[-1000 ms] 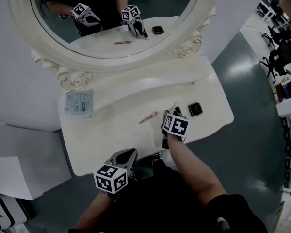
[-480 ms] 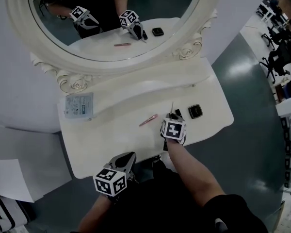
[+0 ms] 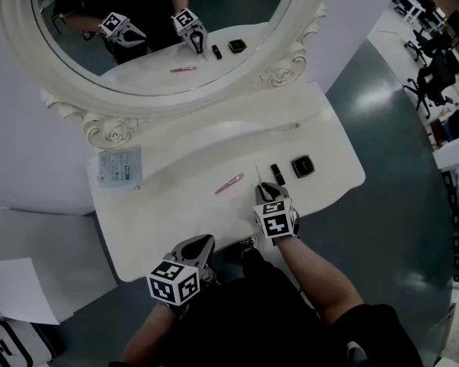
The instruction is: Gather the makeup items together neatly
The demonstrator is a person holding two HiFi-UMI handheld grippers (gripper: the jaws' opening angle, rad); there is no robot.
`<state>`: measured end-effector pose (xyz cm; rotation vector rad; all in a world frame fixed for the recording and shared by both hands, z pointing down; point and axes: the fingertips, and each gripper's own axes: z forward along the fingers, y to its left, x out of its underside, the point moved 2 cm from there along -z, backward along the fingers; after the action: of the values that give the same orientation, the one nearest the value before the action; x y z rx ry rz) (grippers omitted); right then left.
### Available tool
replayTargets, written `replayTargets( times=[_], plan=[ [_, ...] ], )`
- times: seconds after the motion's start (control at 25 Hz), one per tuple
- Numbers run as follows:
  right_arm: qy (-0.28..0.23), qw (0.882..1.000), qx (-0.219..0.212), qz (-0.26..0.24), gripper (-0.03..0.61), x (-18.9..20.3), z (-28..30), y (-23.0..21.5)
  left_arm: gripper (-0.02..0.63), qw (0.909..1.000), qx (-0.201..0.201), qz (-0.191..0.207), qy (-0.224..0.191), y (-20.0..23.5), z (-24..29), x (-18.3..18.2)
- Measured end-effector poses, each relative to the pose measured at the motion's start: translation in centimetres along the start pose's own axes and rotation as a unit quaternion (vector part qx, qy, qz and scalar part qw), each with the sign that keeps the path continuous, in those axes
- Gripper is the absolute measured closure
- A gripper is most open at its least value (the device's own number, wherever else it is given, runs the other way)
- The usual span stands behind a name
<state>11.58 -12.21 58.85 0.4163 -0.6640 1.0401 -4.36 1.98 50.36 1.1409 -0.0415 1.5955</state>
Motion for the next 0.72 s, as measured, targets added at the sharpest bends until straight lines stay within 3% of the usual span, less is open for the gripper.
replayTargets(
  times=[0.32, 0.72],
  plan=[
    [0.019, 0.999, -0.036, -0.016, 0.509, 1.4, -0.3, 0.8, 0.606, 1.0, 0.003, 0.002, 0.001, -0.5, 0.1, 0.5],
    [0.046, 0.997, -0.05, -0.034, 0.509, 1.9, 0.2, 0.9, 0.605, 0.9999, -0.003, -0.011, -0.003, -0.3, -0.3, 1.0]
  ],
)
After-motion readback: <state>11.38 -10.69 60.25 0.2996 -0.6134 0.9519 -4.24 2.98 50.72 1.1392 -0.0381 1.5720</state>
